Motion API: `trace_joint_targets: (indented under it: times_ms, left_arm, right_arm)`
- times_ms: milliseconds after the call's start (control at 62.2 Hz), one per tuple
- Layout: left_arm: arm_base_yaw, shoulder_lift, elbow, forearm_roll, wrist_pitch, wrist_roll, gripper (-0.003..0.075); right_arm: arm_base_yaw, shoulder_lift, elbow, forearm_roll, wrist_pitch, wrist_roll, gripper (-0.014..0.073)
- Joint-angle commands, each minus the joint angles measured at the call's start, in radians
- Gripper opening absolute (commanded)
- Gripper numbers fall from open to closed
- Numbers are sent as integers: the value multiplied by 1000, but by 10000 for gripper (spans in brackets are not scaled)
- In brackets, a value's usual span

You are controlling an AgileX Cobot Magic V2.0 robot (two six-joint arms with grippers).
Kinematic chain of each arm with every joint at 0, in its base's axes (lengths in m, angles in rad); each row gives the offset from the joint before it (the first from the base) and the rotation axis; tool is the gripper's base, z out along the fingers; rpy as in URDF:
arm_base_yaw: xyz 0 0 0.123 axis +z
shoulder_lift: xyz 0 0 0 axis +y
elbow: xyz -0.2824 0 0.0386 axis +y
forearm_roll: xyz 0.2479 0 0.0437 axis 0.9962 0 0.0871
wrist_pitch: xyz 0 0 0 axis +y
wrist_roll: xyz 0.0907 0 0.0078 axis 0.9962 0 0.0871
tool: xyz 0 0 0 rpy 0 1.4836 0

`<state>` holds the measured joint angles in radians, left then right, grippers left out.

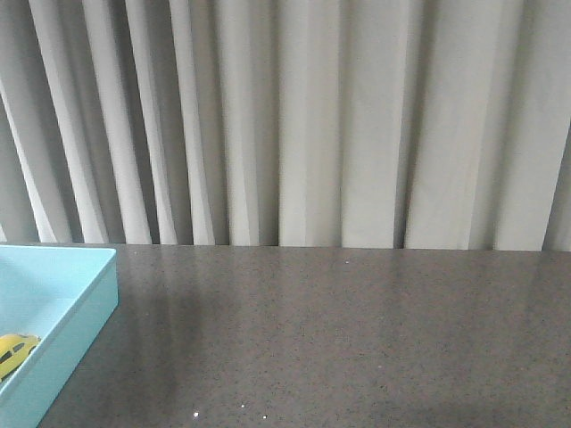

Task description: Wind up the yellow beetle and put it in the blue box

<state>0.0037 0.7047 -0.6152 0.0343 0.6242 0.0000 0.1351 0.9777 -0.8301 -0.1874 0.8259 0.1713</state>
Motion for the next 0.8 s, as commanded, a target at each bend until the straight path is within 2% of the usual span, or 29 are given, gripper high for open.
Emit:
trace_joint_targets:
  times_ms: [0, 145, 257, 515, 611, 788]
  left_arm:
    - [-4, -4, -26, 2, -63, -13, -6]
    - [-5, -22, 13, 3, -87, -13, -6]
    - [-4, -131, 141, -4, -149, -14, -6]
    - [-4, -461, 548, -6, -568, -16, -6]
    - [-4, -553, 632, -7, -688, -16, -6]
    - [-4, -707, 630, -14, -674, -16, -6]
  right_arm:
    - [1, -14, -25, -16, -47, 2, -7]
    - [1, -14, -25, -16, -47, 2, -7]
    - [1, -14, -25, -16, -47, 2, -7]
    - [1, -14, -25, -16, -47, 2, -7]
    - [1, -14, -25, -16, -47, 2, -7]
    - [1, -14, -25, -16, -46, 2, -7]
